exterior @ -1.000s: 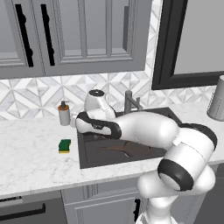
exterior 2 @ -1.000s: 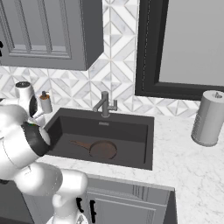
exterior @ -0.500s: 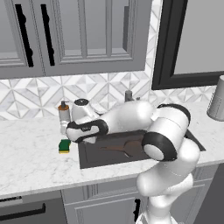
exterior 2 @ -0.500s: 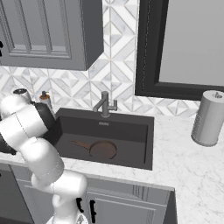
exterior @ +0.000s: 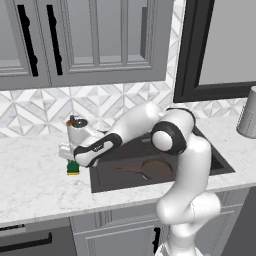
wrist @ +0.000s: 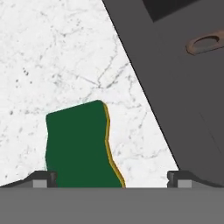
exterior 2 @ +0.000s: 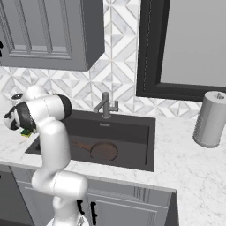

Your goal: Pick the pan and sponge and place them into the sink. Then turn on the water.

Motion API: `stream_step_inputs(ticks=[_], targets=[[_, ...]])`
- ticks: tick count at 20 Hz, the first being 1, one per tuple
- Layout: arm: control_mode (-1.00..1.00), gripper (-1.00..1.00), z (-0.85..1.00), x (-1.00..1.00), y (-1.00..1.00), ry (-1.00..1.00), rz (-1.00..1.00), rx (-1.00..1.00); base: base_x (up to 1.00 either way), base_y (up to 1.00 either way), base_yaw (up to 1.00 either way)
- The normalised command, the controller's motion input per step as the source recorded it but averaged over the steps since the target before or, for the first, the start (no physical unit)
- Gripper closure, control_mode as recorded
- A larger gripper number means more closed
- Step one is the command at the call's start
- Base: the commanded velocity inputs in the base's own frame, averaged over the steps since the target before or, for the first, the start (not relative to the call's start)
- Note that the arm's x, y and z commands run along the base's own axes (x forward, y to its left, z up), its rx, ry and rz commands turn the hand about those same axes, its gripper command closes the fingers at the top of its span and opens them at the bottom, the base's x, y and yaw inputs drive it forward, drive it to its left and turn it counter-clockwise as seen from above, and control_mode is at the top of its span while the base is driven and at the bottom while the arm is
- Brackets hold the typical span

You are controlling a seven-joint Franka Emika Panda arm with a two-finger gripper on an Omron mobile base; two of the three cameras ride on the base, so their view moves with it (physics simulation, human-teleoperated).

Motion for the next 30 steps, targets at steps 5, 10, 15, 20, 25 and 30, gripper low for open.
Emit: stream_step_inputs(ticks=[5, 10, 15, 20, 25, 30], targets=[[-1.0, -1.0, -0.36, 0.31, 0.27, 0.02, 0.0, -0.04, 0.0, 0.0, 0.0], [-1.0, -1.0, -0.31, 0.18, 0.16, 0.0, 0.0, 0.0, 0.0, 0.0, 0.0], [-1.0, -1.0, -0.63, 0.0, 0.0, 0.0, 0.0, 0.0, 0.0, 0.0, 0.0], [-1.0, 1.0, -0.53, -0.16, -0.1, 0.0, 0.0, 0.0, 0.0, 0.0, 0.0], [-1.0, 1.0, -0.11, -0.46, -0.4, -0.13, 0.0, 0.06, 0.0, 0.0, 0.0], [-1.0, 1.0, 0.53, -0.66, -0.52, -0.4, -0.04, 0.14, 0.0, 0.0, 0.0]])
